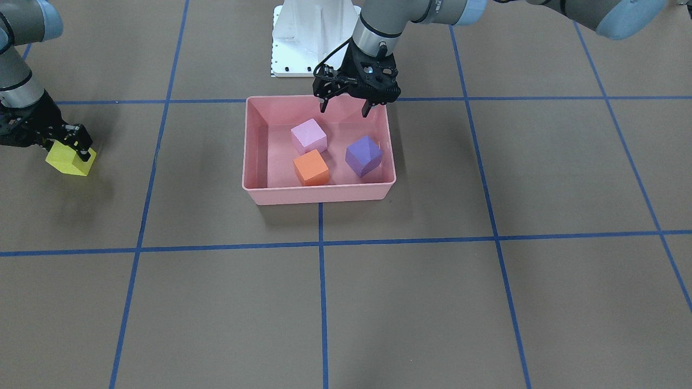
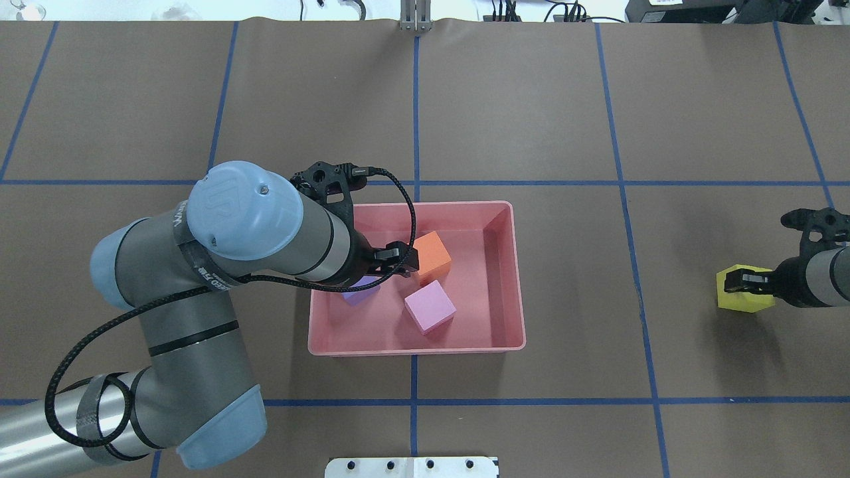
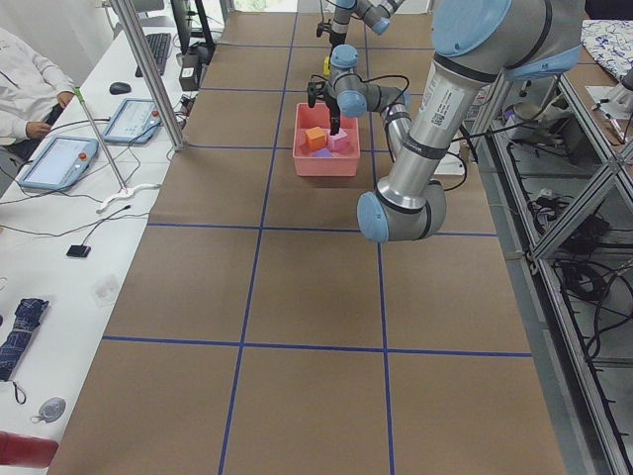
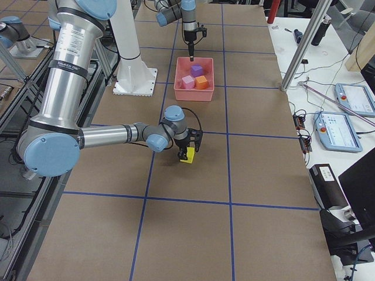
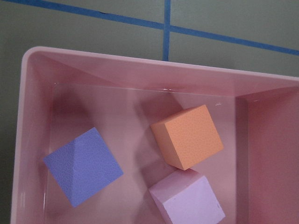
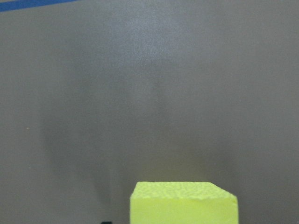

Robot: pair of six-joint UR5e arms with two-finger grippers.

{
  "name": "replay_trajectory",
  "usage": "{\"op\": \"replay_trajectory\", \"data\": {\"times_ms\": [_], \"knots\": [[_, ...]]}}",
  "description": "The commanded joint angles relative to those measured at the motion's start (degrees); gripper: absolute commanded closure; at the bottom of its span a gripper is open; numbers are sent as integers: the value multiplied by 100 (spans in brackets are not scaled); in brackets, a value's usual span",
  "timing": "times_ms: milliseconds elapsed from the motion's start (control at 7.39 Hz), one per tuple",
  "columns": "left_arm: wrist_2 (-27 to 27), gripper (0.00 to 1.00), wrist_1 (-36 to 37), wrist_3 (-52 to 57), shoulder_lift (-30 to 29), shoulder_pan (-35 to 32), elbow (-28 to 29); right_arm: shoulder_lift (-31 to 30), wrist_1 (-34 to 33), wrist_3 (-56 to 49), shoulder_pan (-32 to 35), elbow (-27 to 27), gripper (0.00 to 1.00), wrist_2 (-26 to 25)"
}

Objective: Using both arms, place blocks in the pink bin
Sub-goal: 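Grasp the yellow cube with the right gripper while the left gripper withdraws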

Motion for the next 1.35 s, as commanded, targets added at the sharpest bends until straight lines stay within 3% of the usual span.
{"op": "replay_trajectory", "data": {"times_ms": [0,271,541,676,947,1082,1218], "knots": [[-35,0,16,44,14,-70,-143,38,-78,16,14,422,100,71],[-44,0,165,1022,1176,-297,-1027,465,-348,25,827,556,100,944],[-122,0,157,2567,2189,-876,-1339,1448,-1959,321,1016,1081,100,1152],[-428,0,148,3245,2446,-1296,-1331,2018,-2690,637,990,1258,100,1152],[-1296,0,104,5044,2965,-2358,-1227,3143,-3799,1435,492,1348,100,952],[-1805,0,95,5767,3054,-2877,-956,3819,-4545,1936,-33,1330,100,437],[-1984,0,69,6157,3055,-3126,-727,4348,-5065,2280,-665,1269,100,-238]]}}
